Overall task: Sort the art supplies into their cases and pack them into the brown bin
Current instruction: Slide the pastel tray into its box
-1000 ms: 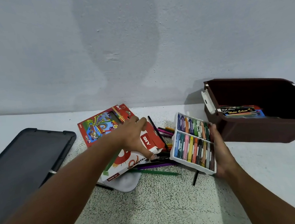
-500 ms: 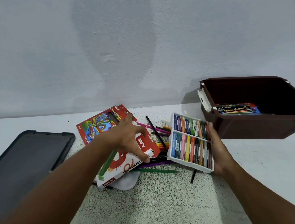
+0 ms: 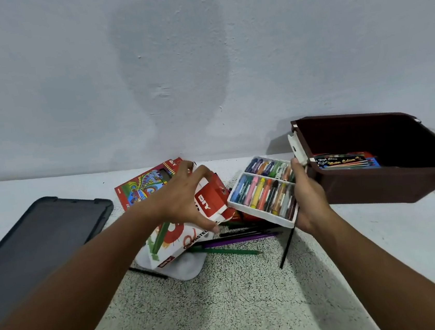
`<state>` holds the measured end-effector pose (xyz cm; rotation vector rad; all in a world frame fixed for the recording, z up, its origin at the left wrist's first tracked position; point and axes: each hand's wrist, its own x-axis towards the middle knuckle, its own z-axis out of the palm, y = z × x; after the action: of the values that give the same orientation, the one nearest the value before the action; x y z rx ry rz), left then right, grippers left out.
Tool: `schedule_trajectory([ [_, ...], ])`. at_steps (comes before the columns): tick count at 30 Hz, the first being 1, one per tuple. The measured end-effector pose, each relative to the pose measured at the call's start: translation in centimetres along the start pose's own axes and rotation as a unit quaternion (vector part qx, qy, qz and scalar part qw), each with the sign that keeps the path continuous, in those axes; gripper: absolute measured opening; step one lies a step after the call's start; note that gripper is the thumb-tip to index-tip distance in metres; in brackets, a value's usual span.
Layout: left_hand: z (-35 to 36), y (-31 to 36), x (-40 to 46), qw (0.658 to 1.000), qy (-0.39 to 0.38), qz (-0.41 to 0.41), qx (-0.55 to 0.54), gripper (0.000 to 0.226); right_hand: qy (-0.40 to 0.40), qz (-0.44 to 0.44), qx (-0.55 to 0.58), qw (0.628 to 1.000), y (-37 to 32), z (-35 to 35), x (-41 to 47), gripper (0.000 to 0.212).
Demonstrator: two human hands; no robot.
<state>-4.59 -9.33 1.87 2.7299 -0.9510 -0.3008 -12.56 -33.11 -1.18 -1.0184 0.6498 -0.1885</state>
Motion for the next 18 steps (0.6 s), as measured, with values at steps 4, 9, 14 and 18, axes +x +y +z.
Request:
schedule_trajectory([
  [4, 0.0, 0.0, -1.0, 0.997, 0.057, 0.025, -0.038, 0.111, 0.001, -0.004, 0.019, 1.0, 0.2, 0.8, -0.1, 0.047],
  [9, 0.0, 0.5, -1.9, 0.996, 0.055, 0.024, -0.06, 0.126, 0.001, 0.009, 0.011, 1.0, 0.7, 1.6, -0.6, 0.04],
  [14, 0.1, 0.7, -2.1, 0.998, 0.047, 0.014, -0.048, 0.129, 0.014, -0.044, -0.01, 0.999, 0.8, 3.2, -1.4, 0.059],
  [18, 0.6, 1.1, -2.3, 0.996, 0.068, 0.032, -0.051, 0.124, 0.01, -0.092, -0.042, 0.995, -0.2, 4.8, -2.2, 0.073],
])
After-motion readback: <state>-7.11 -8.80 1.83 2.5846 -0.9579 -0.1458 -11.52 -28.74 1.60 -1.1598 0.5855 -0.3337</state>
